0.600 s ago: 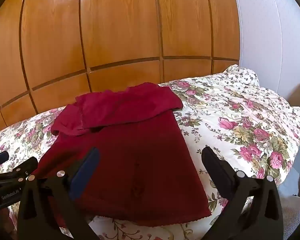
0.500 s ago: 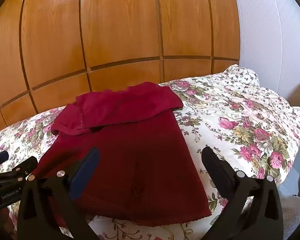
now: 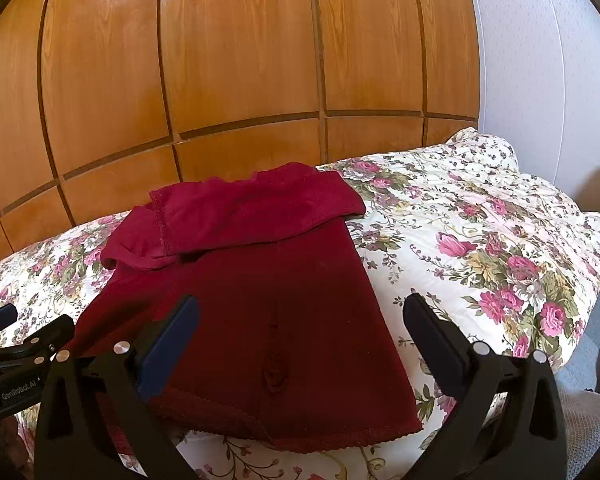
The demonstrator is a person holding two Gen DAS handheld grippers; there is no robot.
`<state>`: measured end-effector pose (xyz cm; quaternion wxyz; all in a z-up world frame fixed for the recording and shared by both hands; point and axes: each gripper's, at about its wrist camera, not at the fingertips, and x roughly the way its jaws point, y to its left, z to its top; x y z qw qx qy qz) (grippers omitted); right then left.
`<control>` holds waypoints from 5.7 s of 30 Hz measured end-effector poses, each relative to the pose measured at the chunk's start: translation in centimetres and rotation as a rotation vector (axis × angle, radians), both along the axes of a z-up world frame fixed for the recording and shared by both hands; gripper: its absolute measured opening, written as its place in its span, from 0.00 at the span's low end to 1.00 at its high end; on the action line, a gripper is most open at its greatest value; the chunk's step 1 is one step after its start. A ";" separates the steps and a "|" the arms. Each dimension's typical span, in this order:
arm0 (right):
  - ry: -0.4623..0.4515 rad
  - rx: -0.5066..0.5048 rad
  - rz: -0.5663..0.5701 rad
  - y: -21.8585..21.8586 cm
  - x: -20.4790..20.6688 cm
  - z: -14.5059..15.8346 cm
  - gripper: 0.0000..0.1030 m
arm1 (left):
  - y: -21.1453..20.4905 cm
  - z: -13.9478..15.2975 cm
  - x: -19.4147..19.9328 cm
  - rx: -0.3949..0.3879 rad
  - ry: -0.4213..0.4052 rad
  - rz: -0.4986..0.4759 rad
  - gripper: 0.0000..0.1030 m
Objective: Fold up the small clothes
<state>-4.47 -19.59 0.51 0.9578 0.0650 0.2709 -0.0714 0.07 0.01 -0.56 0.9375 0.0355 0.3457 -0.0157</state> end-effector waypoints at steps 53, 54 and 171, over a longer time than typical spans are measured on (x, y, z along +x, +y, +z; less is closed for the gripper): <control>0.048 -0.012 -0.003 0.1 0.7 -0.9 0.98 | 0.2 -1.1 0.8 -0.029 0.065 -0.016 0.97; 0.051 -0.012 -0.003 0.1 0.7 -1.0 0.98 | 0.2 -1.2 0.9 -0.031 0.070 -0.017 0.97; 0.292 0.058 -0.090 -9.1 5.2 -8.3 0.98 | 23.1 -0.2 15.4 -0.393 -0.130 0.296 0.12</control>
